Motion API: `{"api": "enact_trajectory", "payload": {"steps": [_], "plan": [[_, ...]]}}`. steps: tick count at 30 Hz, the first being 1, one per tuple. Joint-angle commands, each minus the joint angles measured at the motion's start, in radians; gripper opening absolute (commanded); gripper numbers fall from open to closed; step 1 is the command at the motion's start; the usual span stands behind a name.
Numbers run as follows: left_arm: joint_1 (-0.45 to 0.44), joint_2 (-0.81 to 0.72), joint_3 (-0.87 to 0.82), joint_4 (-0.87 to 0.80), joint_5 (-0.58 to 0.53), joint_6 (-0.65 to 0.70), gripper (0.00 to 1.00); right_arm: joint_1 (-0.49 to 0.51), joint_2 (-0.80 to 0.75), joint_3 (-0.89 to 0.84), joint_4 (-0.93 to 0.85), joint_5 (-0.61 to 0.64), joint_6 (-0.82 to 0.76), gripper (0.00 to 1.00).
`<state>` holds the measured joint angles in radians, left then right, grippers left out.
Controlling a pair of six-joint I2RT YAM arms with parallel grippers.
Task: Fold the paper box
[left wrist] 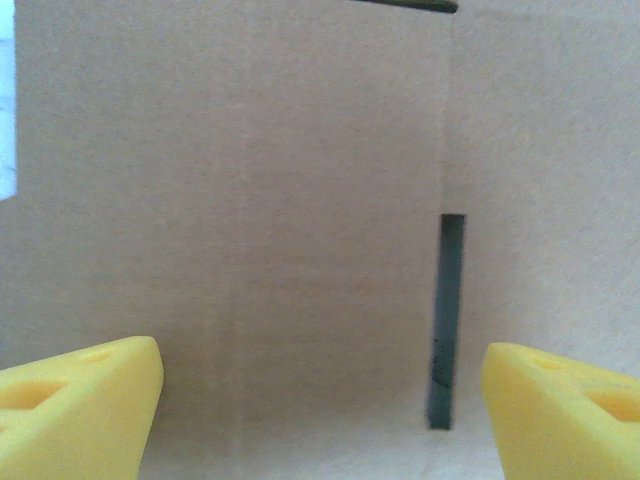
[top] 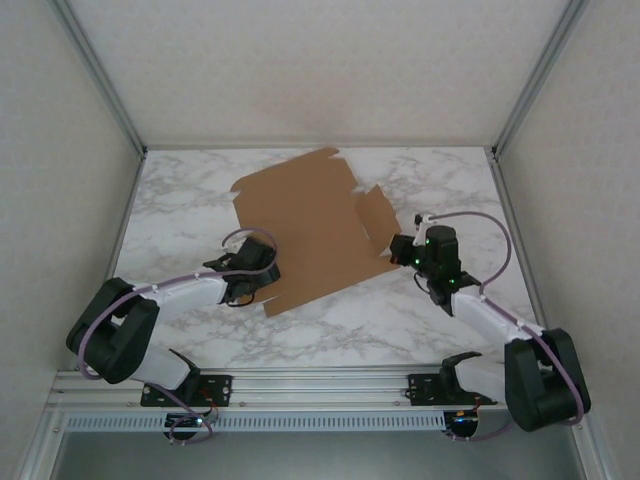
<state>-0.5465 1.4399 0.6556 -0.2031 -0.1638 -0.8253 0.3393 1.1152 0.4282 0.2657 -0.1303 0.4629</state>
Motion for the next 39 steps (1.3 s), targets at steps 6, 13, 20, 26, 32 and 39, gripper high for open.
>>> {"api": "enact_trajectory", "payload": {"steps": [6, 13, 20, 26, 32, 39], "plan": [[-0.009, -0.031, 0.055, -0.082, -0.092, 0.034, 0.85, 0.076, -0.27, -0.1, -0.221, 0.189, 0.031, 0.0], [-0.132, -0.038, 0.215, -0.12, -0.109, 0.153, 0.95, 0.076, -0.3, -0.014, -0.349, 0.134, 0.106, 0.0], [-0.448, 0.033, 0.309, -0.062, -0.264, 0.446, 0.98, 0.075, -0.261, 0.16, -0.508, 0.122, 0.229, 0.0], [-0.647, 0.076, 0.306, -0.039, -0.353, 0.713, 1.0, 0.075, -0.179, 0.258, -0.581, 0.09, 0.29, 0.0], [-0.709, 0.166, 0.292, -0.015, -0.462, 0.771, 1.0, 0.075, -0.158, 0.287, -0.587, 0.062, 0.325, 0.0], [-0.746, 0.351, 0.327, -0.007, -0.726, 0.773, 1.0, 0.074, -0.165, 0.299, -0.597, 0.043, 0.343, 0.0]]}}
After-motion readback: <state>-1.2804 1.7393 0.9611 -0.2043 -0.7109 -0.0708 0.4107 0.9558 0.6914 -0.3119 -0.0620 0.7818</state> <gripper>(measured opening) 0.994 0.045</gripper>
